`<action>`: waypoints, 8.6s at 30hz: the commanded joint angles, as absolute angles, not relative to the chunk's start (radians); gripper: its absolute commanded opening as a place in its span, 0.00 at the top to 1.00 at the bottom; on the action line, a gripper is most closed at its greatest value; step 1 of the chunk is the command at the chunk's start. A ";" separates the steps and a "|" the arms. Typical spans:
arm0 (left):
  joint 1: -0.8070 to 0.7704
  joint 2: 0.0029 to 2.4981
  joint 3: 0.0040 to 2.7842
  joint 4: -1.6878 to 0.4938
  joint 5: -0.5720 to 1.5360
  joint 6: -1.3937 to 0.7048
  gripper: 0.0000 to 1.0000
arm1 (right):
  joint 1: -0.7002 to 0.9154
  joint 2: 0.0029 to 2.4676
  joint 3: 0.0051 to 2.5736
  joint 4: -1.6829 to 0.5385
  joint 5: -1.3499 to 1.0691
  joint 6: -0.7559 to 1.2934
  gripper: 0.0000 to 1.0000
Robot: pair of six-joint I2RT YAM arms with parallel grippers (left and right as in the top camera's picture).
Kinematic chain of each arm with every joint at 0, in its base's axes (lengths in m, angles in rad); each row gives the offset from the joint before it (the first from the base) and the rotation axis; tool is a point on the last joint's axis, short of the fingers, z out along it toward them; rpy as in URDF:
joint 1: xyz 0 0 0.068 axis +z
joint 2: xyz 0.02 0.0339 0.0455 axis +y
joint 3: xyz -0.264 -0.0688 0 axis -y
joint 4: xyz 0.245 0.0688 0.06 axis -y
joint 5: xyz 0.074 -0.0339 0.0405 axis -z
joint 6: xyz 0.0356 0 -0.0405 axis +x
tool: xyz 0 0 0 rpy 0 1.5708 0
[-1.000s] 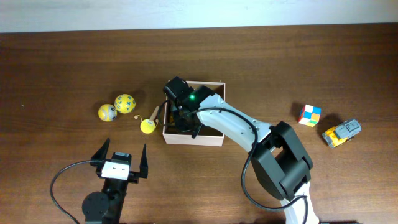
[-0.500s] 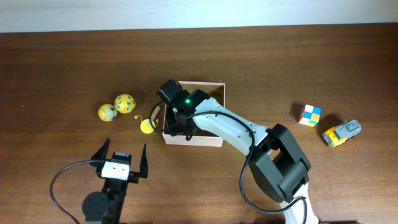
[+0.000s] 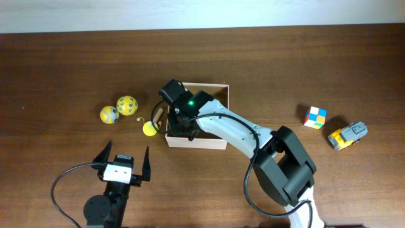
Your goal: Pack container
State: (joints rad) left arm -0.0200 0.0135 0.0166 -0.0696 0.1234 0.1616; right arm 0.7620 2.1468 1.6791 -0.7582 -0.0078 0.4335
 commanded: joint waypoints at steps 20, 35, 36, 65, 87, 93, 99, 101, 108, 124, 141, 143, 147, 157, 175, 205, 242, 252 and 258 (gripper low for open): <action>-0.017 0.005 0.009 -0.068 0.120 0.174 0.01 | 0.758 2.144 1.694 -0.720 0.039 0.369 0.96; -0.017 0.005 0.009 -0.068 0.120 0.174 0.01 | 0.758 2.144 1.694 -0.683 0.088 0.310 0.96; -0.017 0.005 0.009 -0.068 0.120 0.174 0.01 | 0.758 2.144 1.694 -0.683 0.088 0.310 0.96; -0.017 0.005 0.009 -0.068 0.120 0.174 0.01 | 0.757 2.144 1.694 -0.781 0.278 0.298 0.96; -0.017 0.005 0.009 -0.068 0.120 0.174 0.01 | 0.757 2.144 1.694 -0.693 0.270 0.265 0.96; -0.017 0.005 0.009 -0.068 0.120 0.174 0.01 | 0.757 2.144 1.694 -0.693 0.270 0.260 0.96; -0.017 0.005 0.009 -0.068 0.120 0.174 0.01 | 0.740 2.144 1.694 -0.736 0.328 0.258 0.96; -0.017 0.005 0.009 -0.068 0.120 0.174 0.01 | 0.723 2.144 1.694 -0.752 0.326 0.258 0.96; -0.017 0.005 0.009 -0.068 0.120 0.174 0.01 | 0.698 2.110 1.728 -0.810 0.326 0.244 0.96; -0.017 0.005 0.009 -0.068 0.120 0.174 0.01 | 0.675 1.911 2.122 -1.269 0.327 0.328 0.20; -0.017 0.005 0.009 -0.068 0.120 0.174 0.01 | 0.131 1.773 2.175 -1.699 0.317 0.496 0.20; -0.017 0.005 0.009 -0.068 0.120 0.174 0.01 | 0.063 1.773 2.160 -1.699 0.284 0.519 0.20; -0.017 0.005 0.009 -0.068 0.120 0.174 0.01 | -0.053 1.773 2.122 -1.697 0.239 0.626 0.21; -0.017 0.005 0.009 -0.068 0.120 0.174 0.01 | -0.227 1.773 1.870 -1.592 0.236 0.819 0.22; -0.017 0.005 0.009 -0.068 0.120 0.174 0.01 | -0.414 1.773 1.430 -1.241 0.126 0.791 0.22; -0.017 0.005 0.009 -0.068 0.120 0.174 0.01 | -0.473 1.774 1.250 -0.889 0.118 0.689 0.21; -0.017 0.008 0.009 -0.068 0.120 0.174 0.01 | -0.474 1.776 1.162 -0.740 0.146 0.722 0.43; -0.017 0.008 0.009 -0.068 0.120 0.174 0.01 | -0.471 1.776 1.162 -0.721 0.125 0.673 0.49; -0.017 0.008 0.009 -0.068 0.120 0.174 0.01 | -0.472 1.775 1.169 -0.672 0.055 0.574 0.52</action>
